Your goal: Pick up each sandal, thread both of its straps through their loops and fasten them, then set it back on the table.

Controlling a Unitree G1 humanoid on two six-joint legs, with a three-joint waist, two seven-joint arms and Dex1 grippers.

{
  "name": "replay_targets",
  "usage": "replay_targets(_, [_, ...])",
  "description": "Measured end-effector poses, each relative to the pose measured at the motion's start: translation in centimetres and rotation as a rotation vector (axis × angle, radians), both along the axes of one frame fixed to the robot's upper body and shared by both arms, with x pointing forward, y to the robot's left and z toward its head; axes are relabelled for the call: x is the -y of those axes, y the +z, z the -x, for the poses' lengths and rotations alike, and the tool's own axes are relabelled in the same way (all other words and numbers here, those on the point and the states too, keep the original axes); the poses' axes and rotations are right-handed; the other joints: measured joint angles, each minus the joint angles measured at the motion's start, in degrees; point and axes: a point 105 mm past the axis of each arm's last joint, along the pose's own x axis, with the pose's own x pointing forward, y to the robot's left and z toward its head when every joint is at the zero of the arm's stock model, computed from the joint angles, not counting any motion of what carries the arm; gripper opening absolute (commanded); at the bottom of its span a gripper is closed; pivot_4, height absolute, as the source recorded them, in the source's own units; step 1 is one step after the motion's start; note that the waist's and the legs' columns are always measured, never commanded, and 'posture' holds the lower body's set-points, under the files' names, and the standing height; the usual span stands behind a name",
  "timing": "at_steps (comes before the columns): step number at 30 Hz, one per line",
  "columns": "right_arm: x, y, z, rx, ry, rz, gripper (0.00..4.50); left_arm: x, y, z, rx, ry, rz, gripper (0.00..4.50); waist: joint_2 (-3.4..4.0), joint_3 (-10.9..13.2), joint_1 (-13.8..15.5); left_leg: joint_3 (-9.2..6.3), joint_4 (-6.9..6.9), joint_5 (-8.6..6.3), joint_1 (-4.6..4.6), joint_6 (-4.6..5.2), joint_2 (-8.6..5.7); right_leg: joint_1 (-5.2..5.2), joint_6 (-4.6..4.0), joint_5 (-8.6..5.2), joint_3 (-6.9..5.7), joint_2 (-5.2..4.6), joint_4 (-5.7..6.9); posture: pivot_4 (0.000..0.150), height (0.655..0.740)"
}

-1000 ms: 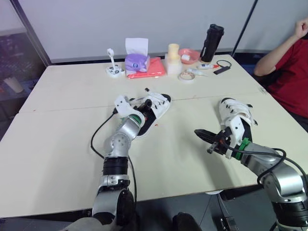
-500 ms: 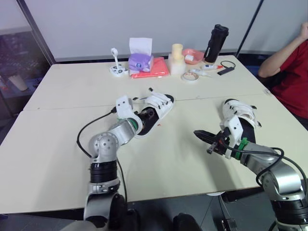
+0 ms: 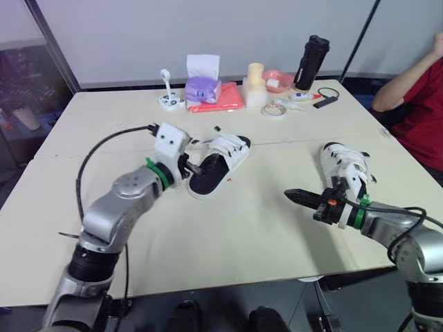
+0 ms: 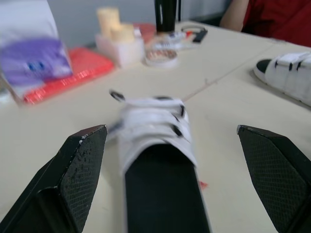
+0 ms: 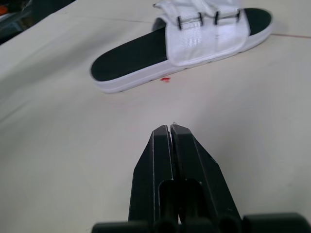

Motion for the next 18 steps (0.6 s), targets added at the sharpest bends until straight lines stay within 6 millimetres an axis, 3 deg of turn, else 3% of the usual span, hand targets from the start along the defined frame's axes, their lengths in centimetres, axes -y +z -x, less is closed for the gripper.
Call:
replay_targets(7, [0.5,0.1,0.9,-0.094,0.074,-0.036,0.0,-1.4,-2.7,4.1,-0.213,-0.161,-0.004,4.44,0.0,0.0,-0.2,0.0,0.02,-0.02,-0.01,0.04,0.03,0.0,0.01,0.0,0.0,0.0,0.03,0.15,0.74])
replay_targets(10, [0.4,0.0,1.4,-0.121,0.105,-0.031,0.0,-1.7,-5.2,5.9,-0.36,-0.206,0.027,4.44,0.0,0.0,-0.2,-0.01,0.02,-0.03,0.0,0.05,0.03,0.01,0.0,0.0,-0.01,0.0,0.03,0.15,0.74])
replay_targets(13, [0.1,-0.4,1.9,-0.139,0.124,-0.029,0.0,-2.0,-6.8,6.8,-0.435,-0.206,0.027,4.44,0.0,0.0,-0.1,-0.01,0.03,-0.03,-0.01,0.06,0.03,0.0,0.0,0.0,-0.01,0.0,0.03,0.15,0.74])
replay_targets(18, [-0.5,-0.9,2.2,-0.158,0.145,-0.031,0.0,-2.0,-7.7,7.7,-0.464,-0.207,0.022,4.44,0.0,0.0,0.1,0.0,0.03,-0.04,0.0,0.06,0.03,0.0,-0.01,0.0,-0.01,0.0,0.03,0.15,0.74])
